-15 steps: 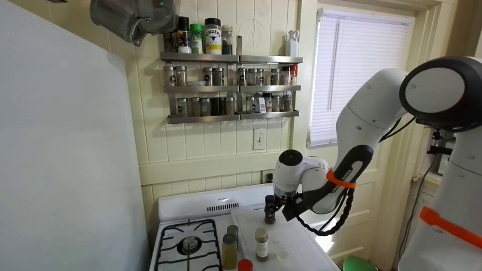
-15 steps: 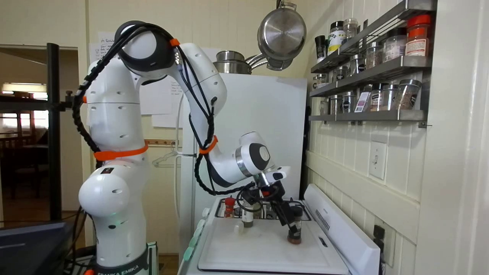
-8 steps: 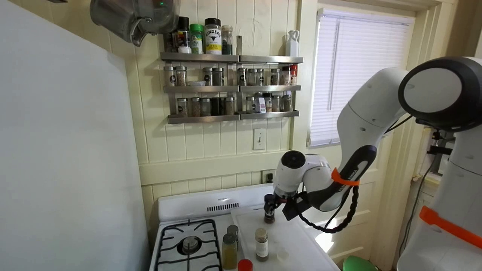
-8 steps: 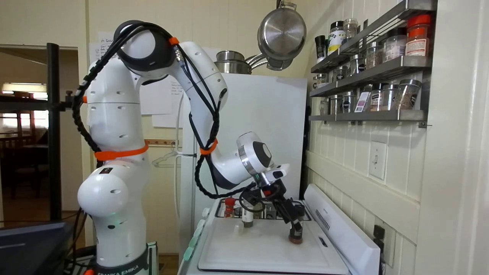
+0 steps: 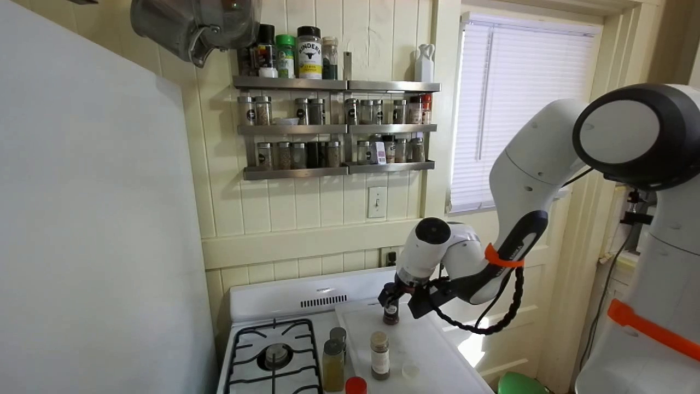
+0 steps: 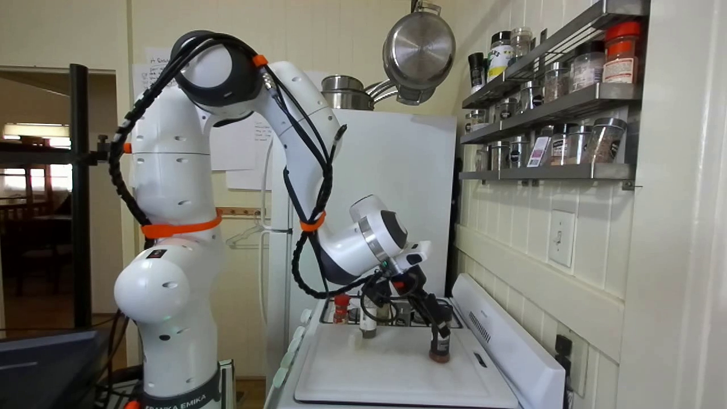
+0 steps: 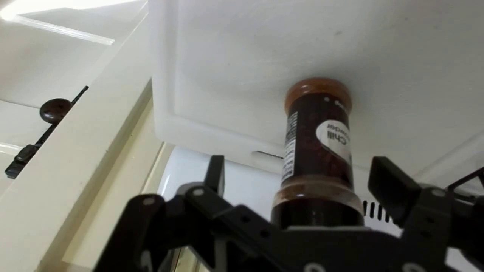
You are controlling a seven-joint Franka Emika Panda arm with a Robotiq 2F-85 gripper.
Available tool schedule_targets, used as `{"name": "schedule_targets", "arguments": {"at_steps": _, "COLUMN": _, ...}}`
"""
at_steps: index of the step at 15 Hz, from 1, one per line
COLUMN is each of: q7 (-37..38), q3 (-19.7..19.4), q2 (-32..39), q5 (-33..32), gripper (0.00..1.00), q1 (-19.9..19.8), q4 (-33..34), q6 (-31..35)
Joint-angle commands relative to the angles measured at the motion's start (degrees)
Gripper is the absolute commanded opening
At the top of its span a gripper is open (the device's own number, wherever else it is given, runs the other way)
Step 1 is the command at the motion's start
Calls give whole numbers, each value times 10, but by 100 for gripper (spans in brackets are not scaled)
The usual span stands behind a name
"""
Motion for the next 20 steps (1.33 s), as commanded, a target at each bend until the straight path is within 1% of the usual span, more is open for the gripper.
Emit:
{"name": "schedule_targets", "arguments": {"at_steps": 1, "q7": 42, "q3": -7, "q2": 23, "q5": -40, "gripper": 93, "q1": -9, "q4": 16, "q6": 39}}
{"name": "schedule_targets", "arguments": {"at_steps": 3, "q7": 49, "q3": -10, "q2": 30, "q5": -44, "gripper": 92, "q1": -10, "q4": 21, "q6": 46}}
{"name": "schedule_targets", "arguments": {"at_steps": 4, "q7": 52, "q3": -10, "q2": 33, "q5": -46, "gripper": 93, "q1": -11, "q4": 23, "q6": 49}}
{"name": "schedule_targets", "arguments": {"at_steps": 8, "q7": 43, "q3": -13, "q2": 52, "q5": -41, "gripper": 94, "q1": -11, "q4": 33, "q6": 62}}
{"name": "schedule_targets", "arguments": {"at_steps": 9, "q7": 40, "q3": -13, "q2": 56, "q5": -39, "gripper": 92, "q1": -11, "q4": 35, "q6": 66}}
{"name": "schedule_targets", "arguments": {"at_steps": 10, "q7": 36, "q3": -14, "q2": 61, "q5": -36, "gripper": 92, "q1": -11, "q4": 36, "q6": 71}}
{"name": "schedule_targets", "arguments": {"at_steps": 13, "q7": 30, "q3": -14, "q2": 74, "q5": -30, "gripper": 88, "q1": -11, "q4": 40, "q6": 82}}
{"name": "schedule_targets", "arguments": {"at_steps": 14, "q7": 29, "q3": -14, "q2": 78, "q5": -30, "gripper": 85, "q1": -11, "q4": 42, "q6": 84}}
{"name": "schedule_targets", "arguments": {"at_steps": 15, "q7": 30, "q3": -14, "q2": 81, "q5": -30, "gripper": 73, "q1": -11, "q4": 44, "q6": 85}}
{"name": "schedule_targets", "arguments": {"at_steps": 16, "q7": 29, "q3": -14, "q2": 84, "q5": -29, "gripper": 65, "q1": -11, "q4": 45, "q6": 86}}
{"name": "schedule_targets", "arguments": {"at_steps": 17, "q7": 30, "q3": -14, "q2": 86, "q5": -29, "gripper": 60, "q1": -11, "q4": 46, "q6": 86}}
{"name": "schedule_targets", "arguments": {"at_steps": 20, "q7": 30, "q3": -14, "q2": 89, "q5": -28, "gripper": 35, "q1": -10, "q4": 48, "q6": 83}}
